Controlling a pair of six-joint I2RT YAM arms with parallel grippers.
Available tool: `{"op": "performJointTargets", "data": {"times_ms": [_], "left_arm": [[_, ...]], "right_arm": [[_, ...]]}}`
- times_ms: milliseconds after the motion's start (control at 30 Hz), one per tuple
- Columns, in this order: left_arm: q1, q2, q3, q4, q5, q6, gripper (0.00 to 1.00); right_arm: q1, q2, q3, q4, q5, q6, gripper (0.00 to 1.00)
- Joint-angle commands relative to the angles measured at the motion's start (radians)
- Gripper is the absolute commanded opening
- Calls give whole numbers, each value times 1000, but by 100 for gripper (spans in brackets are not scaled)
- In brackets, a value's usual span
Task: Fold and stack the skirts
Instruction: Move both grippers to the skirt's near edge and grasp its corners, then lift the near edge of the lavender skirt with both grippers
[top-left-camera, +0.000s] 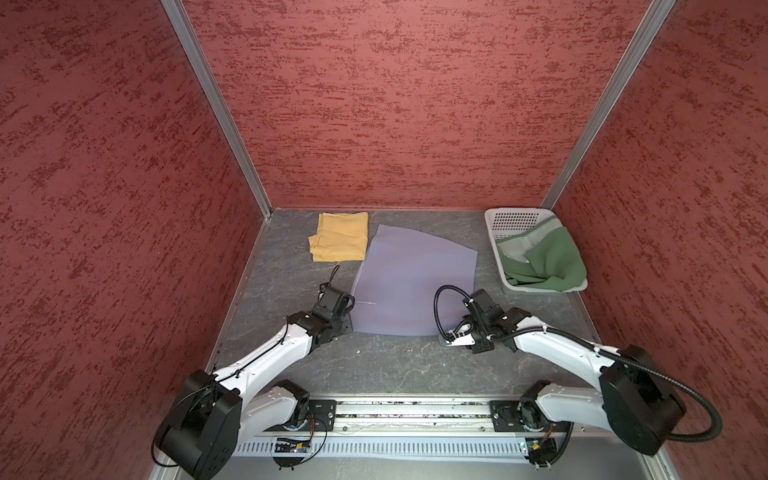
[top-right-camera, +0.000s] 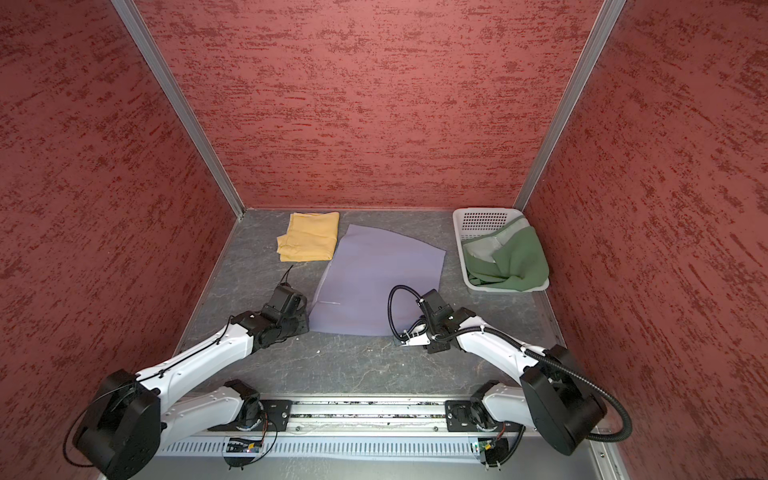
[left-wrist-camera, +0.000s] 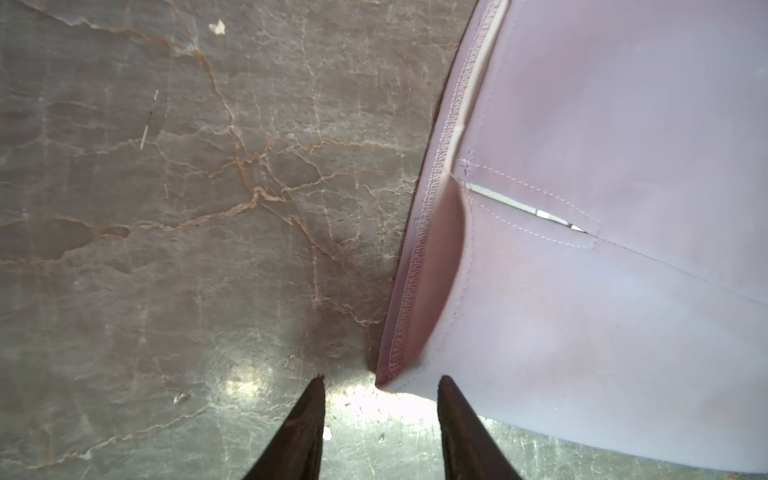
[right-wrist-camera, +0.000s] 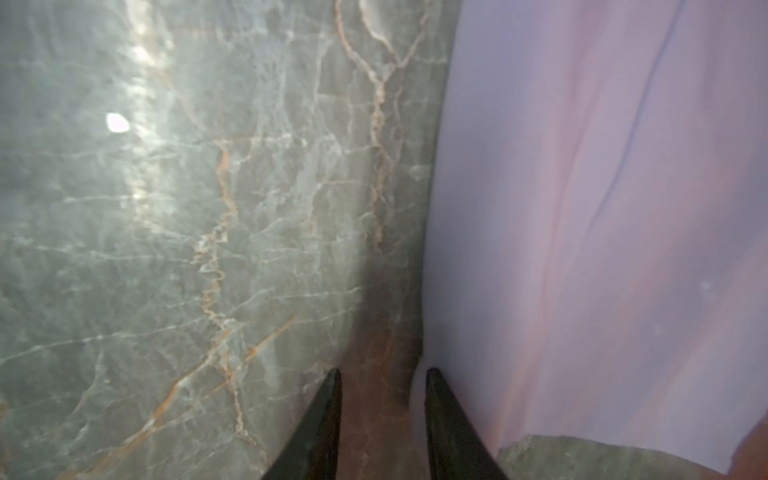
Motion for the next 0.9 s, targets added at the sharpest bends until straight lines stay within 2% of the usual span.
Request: {"op": "performJointTargets", "data": {"times_ms": [0,567,700,867], "left_arm": [[-7,-20,-8,4,-25,15,46],[-26,-20,5,-7,-29,35,48],[-31,-4,17,-25,-27,24,51],[-33,15,4,-8,-1,-11,64]], "right_arm": [[-24,-13,-10,37,18,5,36],[-56,105,8,93,6,14,34],[-69,152,26,78,1,12,27],[-75,175,33,69,-7,10,17]]}}
